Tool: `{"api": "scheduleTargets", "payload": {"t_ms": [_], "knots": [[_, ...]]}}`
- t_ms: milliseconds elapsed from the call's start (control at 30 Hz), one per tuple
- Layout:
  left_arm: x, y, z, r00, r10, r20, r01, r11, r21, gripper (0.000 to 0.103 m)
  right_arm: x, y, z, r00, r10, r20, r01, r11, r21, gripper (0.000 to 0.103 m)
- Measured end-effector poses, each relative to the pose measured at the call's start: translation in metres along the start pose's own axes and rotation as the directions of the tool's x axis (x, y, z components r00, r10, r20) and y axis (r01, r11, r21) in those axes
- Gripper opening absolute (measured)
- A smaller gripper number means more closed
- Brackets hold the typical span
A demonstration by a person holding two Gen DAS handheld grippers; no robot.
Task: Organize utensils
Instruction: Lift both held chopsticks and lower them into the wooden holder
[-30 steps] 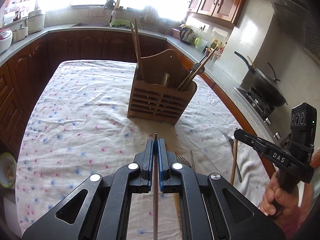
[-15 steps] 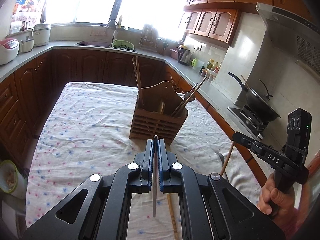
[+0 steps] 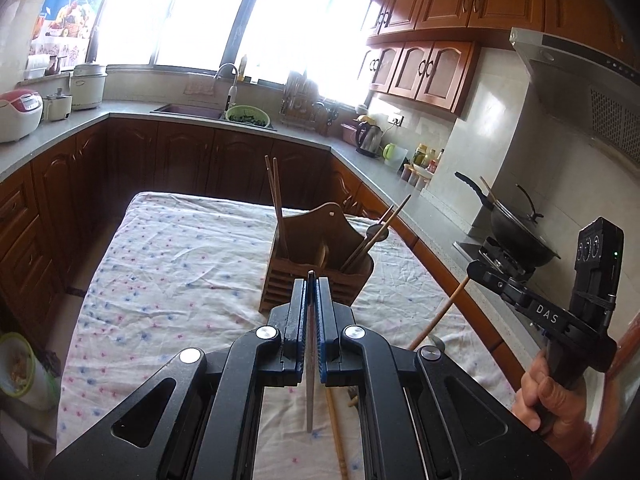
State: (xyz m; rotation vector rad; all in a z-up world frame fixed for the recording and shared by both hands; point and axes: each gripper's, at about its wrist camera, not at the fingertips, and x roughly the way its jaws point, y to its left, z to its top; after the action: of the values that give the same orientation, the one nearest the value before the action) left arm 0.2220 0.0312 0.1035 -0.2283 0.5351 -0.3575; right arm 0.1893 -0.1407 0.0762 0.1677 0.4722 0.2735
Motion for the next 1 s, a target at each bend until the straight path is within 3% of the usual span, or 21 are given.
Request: {"api": "scheduleTargets", "payload": {"t_ms": [267, 533, 733, 1000], "knots": [[0.004, 0.001, 0.034, 0.997, 0.000, 0.079, 0.000, 1.000, -0.008, 0.003, 0.000, 0.000, 0.026, 0.996, -0.014, 0.086, 0.015, 1.000, -0.007, 0.005], [0.023, 0.002, 0.088, 0.982, 0.001, 0.191, 0.003, 1.000, -0.023, 0.003, 0.010, -0.010, 0.074, 0.980, -0.044, 0.192, 0.043, 0.999, 0.009, 0.005], [0.048, -0.005, 0.126, 0.966, 0.048, 0.255, -0.052, 0.999, 0.008, 0.003, 0.023, -0.016, 0.108, 0.962, -0.075, 0.261, 0.070, 0.997, 0.028, 0.005], [0.099, 0.010, 0.128, 0.961, 0.065, 0.270, -0.057, 0.998, -0.038, 0.003, 0.053, -0.032, 0.118, 0.953, -0.103, 0.284, 0.094, 0.994, 0.046, 0.005]]}}
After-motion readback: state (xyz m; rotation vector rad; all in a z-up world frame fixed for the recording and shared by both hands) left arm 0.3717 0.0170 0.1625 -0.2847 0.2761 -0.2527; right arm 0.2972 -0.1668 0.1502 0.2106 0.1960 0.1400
